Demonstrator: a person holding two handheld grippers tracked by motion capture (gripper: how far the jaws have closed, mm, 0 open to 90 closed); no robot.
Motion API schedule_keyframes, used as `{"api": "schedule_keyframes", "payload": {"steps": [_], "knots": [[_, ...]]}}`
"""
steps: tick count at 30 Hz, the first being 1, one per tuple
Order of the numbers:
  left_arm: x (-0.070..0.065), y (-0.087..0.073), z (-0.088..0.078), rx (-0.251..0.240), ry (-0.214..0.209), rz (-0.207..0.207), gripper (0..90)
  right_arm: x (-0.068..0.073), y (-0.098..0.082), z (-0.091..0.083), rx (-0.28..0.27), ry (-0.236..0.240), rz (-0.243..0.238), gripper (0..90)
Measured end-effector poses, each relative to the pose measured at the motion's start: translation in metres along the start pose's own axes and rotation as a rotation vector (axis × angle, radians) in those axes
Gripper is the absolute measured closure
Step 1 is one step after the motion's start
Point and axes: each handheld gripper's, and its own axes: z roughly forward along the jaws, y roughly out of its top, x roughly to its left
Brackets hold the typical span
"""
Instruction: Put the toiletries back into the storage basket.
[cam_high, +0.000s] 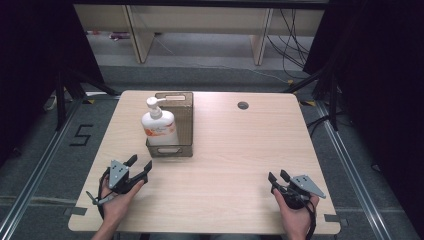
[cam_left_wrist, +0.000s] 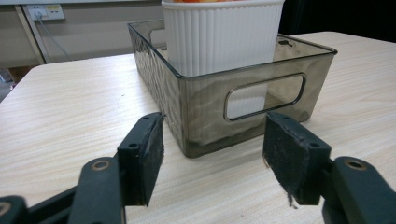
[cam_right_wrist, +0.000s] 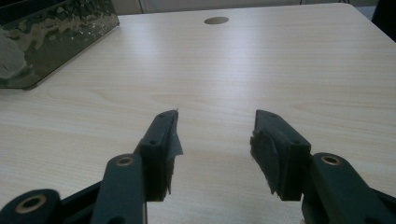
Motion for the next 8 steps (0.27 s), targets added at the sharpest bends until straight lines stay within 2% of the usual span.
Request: {"api": "schedule_keyframes", "payload": {"steps": [3, 6, 7, 8], "knots": [[-0.0019, -0.0003, -0.0016, -0.001, 0.003, -0.004, 37.8, 0.0012, -0.0001, -0.0009, 0.006, -0.005, 0.011, 50.7], [-0.0024, -0.0002, -0.0018, 0.003, 0.003, -0.002, 37.3, -0.0001, 0.0007, -0.0020, 0.018, -0.015, -0.004, 50.6], [-0.0021, -0.0002, -0.0017, 0.003, 0.001, -0.004, 37.2, 0.0033, 0.0001, -0.0021, 0.023, -0.012, 0.044, 50.6], [-0.0018, -0.0002, -0.0016, 0.001, 0.001, -0.009, 37.1, 0.0033, 0.0001, -0.0019, 0.025, -0.014, 0.042, 50.5]]}}
